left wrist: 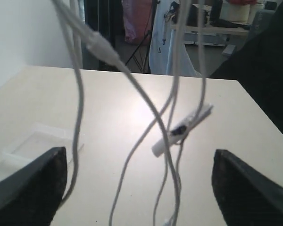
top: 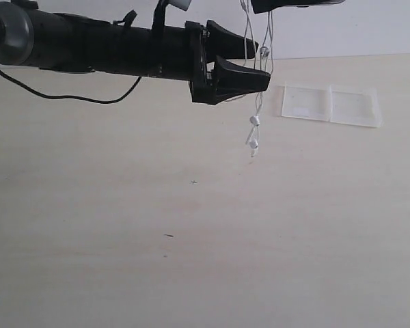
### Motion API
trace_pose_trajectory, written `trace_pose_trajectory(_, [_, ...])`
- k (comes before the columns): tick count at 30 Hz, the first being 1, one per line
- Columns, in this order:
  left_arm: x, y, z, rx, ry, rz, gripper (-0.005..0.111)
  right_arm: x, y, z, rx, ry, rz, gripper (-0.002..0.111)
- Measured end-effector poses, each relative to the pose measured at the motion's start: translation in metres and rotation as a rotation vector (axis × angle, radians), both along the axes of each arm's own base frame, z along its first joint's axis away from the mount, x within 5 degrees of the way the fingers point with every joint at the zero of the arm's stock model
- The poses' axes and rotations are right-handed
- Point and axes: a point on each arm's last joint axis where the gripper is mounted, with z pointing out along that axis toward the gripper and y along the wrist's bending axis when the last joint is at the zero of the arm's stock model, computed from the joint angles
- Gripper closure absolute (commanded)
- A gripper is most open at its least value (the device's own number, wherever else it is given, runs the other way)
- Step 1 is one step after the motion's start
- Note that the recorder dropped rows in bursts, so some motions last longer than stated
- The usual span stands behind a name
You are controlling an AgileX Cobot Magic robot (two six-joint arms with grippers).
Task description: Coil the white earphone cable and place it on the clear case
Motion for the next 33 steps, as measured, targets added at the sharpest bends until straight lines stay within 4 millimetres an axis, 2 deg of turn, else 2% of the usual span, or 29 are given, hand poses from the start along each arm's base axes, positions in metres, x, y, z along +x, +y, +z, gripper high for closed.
trace_pose_trajectory(8, [-0.008, -0.024, -0.003, 0.034, -0.006, 0.006, 0.027, 0.000, 0.000, 0.000, 0.015, 0.006, -0.008, 0.108])
trace_pose_trajectory(11, [-0.008, -0.029, -0.006, 0.057, -0.007, 0.025, 0.031, 0.000, 0.000, 0.000, 0.015, 0.006, -0.008, 0.108])
trace_pose_trajectory(19, [-0.007, -0.029, -0.007, 0.069, -0.006, 0.042, 0.067, 0.000, 0.000, 0.001, 0.017, 0.003, -0.010, 0.108])
trace_pose_trajectory(33, [-0.007, -0.029, -0.007, 0.070, -0.006, 0.043, 0.105, 0.001, 0.000, 0.001, 0.018, -0.001, -0.011, 0.108])
